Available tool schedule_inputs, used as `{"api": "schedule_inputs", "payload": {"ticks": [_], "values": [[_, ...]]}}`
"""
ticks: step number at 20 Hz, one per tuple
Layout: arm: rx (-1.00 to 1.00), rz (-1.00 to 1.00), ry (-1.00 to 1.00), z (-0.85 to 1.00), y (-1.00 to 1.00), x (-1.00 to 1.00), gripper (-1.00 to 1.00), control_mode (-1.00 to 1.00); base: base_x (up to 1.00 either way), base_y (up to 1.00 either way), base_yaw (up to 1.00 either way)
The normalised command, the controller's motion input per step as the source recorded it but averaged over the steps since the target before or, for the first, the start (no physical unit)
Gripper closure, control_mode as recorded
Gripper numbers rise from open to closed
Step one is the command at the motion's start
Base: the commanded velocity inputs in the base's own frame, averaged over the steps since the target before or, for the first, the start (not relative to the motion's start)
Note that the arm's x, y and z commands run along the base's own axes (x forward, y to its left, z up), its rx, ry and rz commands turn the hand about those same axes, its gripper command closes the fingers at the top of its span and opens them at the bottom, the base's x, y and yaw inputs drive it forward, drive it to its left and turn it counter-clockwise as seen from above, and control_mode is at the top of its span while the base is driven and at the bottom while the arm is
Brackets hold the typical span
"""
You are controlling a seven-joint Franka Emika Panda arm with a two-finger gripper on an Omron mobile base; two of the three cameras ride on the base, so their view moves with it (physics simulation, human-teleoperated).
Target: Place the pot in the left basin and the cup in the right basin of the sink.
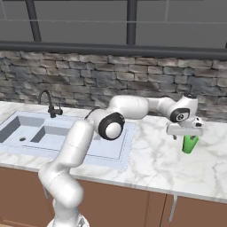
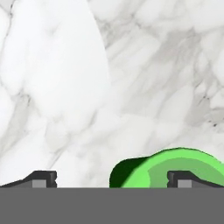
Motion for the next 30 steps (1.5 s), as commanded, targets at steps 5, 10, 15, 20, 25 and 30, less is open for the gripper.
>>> {"api": "schedule_inputs", "payload": {"ticks": [5, 10, 15, 20, 25, 30], "values": [[0.0, -0.08, 0.05, -0.3, 0.07, -0.07, -1.0, -1.0, 0.0, 0.0, 0.0], [0.02, -0.18, 0.1, -0.39, 0.4, -0.17, 1.0, -1.0, 0.0, 0.0, 0.0], [0.0, -0.08, -0.02, -0.03, 0.34, 0.04, 1.0, -1.0, 0.0, 0.0, 0.0], [-0.03, -0.02, 0.0, 0.04, 0.66, -0.03, 1.0, -1.0, 0.0, 0.0, 0.0], [-0.1, 0.0, -0.04, 0.46, 0.86, -0.08, 1.0, -1.0, 0.0, 0.0, 0.0], [-0.03, -0.01, -0.1, 0.19, 1.0, -0.03, 1.0, -1.0, 0.0, 0.0, 0.0]]}}
